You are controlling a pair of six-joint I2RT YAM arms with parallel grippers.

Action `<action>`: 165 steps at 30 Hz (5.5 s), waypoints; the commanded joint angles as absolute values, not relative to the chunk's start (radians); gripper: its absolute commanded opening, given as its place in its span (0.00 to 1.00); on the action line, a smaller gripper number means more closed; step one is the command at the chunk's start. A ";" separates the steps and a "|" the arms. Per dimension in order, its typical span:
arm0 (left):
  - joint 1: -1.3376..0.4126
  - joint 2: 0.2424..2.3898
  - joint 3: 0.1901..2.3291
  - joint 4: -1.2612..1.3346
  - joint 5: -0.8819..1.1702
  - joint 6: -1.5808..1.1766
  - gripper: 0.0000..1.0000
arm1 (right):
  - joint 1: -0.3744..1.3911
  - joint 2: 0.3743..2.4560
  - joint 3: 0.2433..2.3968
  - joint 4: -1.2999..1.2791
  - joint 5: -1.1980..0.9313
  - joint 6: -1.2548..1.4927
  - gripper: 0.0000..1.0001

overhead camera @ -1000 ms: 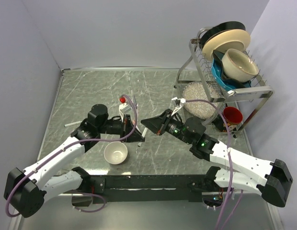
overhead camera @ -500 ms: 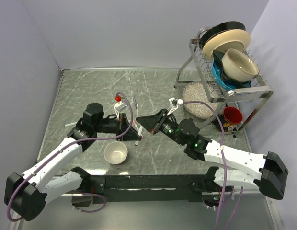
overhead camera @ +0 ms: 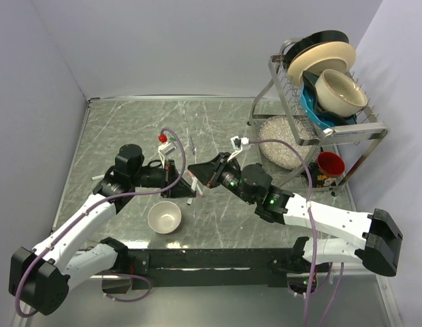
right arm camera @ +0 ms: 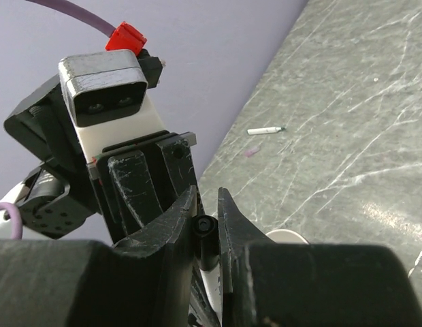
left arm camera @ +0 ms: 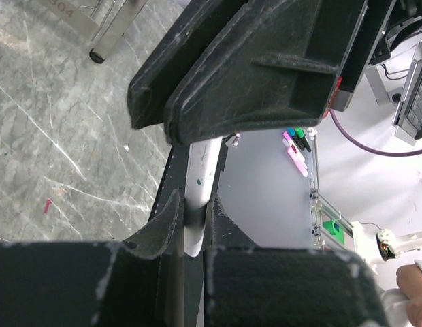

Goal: Insert the pens into the pen caps

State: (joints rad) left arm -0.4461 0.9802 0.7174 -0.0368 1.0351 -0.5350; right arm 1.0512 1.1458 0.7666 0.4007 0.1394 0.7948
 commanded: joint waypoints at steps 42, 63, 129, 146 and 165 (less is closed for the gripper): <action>-0.276 0.827 0.807 0.025 0.795 -0.460 0.01 | 1.218 1.023 0.910 0.082 0.132 0.927 0.74; -0.252 1.514 0.960 -0.239 0.375 -0.669 0.01 | 1.218 0.778 0.785 -0.121 0.299 0.822 0.81; 0.019 1.316 1.031 -0.575 -0.222 -0.894 0.53 | 1.216 0.678 0.719 -0.114 0.318 0.825 0.82; 0.193 1.637 1.249 -0.544 -0.031 -0.321 0.25 | 1.216 0.678 0.744 -0.149 0.325 0.746 0.83; 0.206 1.473 1.158 -0.463 -0.101 -0.294 0.68 | 1.215 0.630 0.746 -0.207 0.291 0.681 0.84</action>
